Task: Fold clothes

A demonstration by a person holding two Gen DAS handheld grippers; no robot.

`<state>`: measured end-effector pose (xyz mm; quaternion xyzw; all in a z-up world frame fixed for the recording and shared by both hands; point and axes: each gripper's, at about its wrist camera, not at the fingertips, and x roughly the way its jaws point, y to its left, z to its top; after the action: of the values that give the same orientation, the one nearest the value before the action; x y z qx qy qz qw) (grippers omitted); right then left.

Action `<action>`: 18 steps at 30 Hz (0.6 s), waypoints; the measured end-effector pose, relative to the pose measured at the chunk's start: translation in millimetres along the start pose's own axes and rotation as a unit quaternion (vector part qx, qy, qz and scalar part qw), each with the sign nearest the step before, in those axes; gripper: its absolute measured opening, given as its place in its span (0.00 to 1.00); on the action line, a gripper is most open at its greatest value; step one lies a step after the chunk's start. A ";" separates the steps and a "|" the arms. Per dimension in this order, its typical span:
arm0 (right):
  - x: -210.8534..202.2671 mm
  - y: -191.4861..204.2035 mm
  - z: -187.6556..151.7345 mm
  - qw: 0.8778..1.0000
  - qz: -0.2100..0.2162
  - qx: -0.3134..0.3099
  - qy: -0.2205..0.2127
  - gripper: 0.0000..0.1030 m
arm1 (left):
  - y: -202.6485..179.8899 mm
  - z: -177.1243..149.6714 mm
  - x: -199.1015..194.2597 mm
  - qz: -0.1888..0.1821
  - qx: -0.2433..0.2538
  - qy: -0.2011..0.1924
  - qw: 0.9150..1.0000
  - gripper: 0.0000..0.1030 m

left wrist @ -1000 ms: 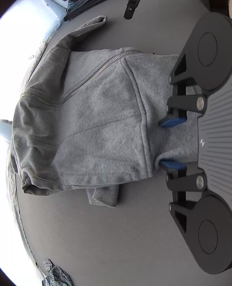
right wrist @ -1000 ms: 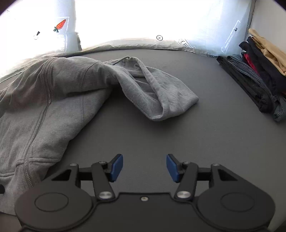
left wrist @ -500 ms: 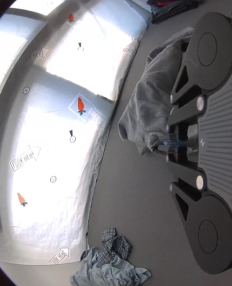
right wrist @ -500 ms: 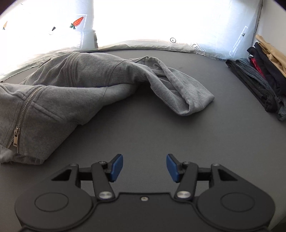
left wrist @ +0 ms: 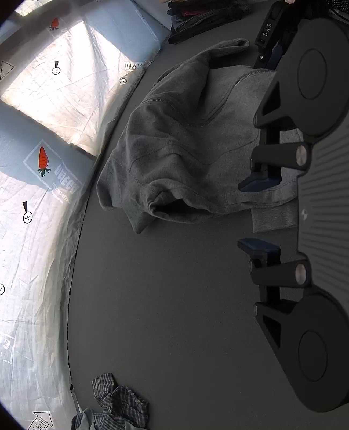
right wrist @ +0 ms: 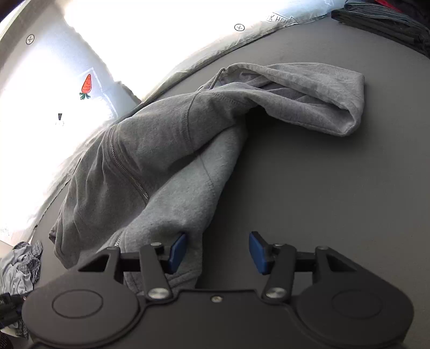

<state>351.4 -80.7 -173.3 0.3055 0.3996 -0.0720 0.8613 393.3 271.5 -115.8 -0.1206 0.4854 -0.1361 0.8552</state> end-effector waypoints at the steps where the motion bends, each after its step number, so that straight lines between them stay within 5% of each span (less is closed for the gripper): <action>1: -2.6 -1.9 -0.8 1.000 0.008 0.006 -0.002 0.52 | -1.9 -5.2 0.5 -0.015 0.003 0.009 1.000 0.61; 7: -3.3 -21.1 10.7 0.990 0.108 0.093 0.004 0.52 | -21.0 -19.7 9.7 -0.069 0.027 0.052 0.996 0.76; 12: 24.7 -8.2 12.2 0.992 0.085 0.071 0.054 0.50 | -40.3 -27.6 24.0 -0.099 0.063 0.091 0.989 0.77; 13: 30.7 -8.3 10.8 0.991 0.087 0.083 0.066 0.39 | -45.6 -30.6 27.0 -0.097 0.076 0.099 0.987 0.77; 14: 32.5 -6.1 10.3 0.991 0.085 0.083 0.069 0.23 | -50.0 -33.0 29.4 -0.090 0.087 0.102 0.987 0.75; 15: 31.1 1.4 11.1 0.993 0.082 0.061 0.064 0.18 | -53.6 -34.6 31.1 -0.078 0.095 0.097 0.988 0.73; 17: 24.0 24.4 14.0 0.996 0.077 -0.007 0.044 0.13 | -60.0 -36.7 33.5 -0.054 0.108 0.087 0.989 0.40; 18: 19.7 39.1 16.8 0.995 0.081 -0.037 0.034 0.13 | -61.6 -35.8 32.9 -0.042 0.114 0.079 0.989 0.34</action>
<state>389.7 -56.8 -161.1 0.3066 0.4055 0.0233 0.8608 371.4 199.8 -139.1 -0.0316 0.5275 -0.2355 0.8157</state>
